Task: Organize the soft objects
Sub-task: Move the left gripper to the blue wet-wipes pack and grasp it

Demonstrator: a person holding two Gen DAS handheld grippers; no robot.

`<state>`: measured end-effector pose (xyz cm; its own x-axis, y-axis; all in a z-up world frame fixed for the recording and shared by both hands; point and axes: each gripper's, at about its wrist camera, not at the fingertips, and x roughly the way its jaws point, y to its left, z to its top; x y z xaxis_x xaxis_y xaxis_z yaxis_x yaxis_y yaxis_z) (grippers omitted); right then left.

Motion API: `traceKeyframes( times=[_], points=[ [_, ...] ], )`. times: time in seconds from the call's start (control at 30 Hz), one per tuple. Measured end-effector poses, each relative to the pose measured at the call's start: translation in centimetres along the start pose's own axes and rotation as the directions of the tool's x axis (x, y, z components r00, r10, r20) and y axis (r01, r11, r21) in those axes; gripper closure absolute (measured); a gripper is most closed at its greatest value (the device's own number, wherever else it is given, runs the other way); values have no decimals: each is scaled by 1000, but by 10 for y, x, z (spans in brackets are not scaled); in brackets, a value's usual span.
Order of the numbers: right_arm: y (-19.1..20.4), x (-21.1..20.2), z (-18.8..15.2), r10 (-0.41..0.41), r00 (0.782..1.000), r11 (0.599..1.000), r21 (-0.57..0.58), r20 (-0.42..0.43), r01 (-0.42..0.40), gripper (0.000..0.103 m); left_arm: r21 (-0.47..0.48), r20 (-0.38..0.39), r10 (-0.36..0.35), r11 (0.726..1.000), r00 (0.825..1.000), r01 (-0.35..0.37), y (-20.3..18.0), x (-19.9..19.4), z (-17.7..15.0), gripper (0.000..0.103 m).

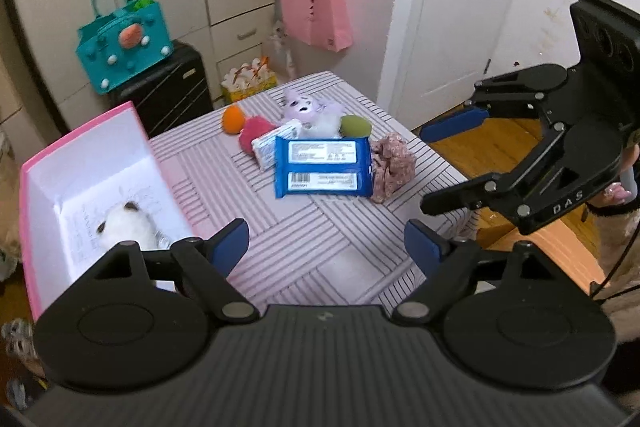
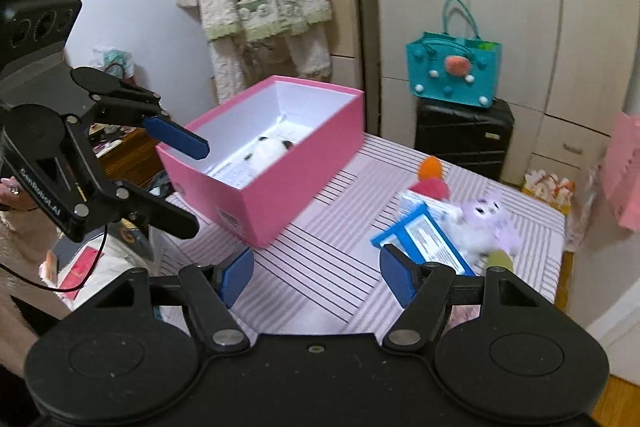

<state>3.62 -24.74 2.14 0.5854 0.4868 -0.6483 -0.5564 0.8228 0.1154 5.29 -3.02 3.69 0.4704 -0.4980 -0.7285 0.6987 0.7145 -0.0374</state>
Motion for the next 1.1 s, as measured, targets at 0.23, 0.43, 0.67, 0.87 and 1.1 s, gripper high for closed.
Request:
traceKeyframes(
  times=[0.23,0.43,0.67,0.87,1.1],
  points=[
    [-24,19,-37,-92,994,996,1,50,92,28,45,79,-8,999,997,4,1,39,4,18],
    [-43,44,-55,-149,986,989,26,80,147,28,12,106,1,1000,994,-3,10,79,8,19],
    [-66,79,-68,-180,982,974,151,55,170,40,-71,86,-18,997,996,24,17,126,10,23],
    [-81,102,-77,-220,975,951,222,3,214,43,-118,92,33,993,995,-22,20,160,10,32],
    [-95,118,-89,-230,973,934,276,-15,225,47,-161,70,92,984,993,-80,32,192,11,49]
  ],
)
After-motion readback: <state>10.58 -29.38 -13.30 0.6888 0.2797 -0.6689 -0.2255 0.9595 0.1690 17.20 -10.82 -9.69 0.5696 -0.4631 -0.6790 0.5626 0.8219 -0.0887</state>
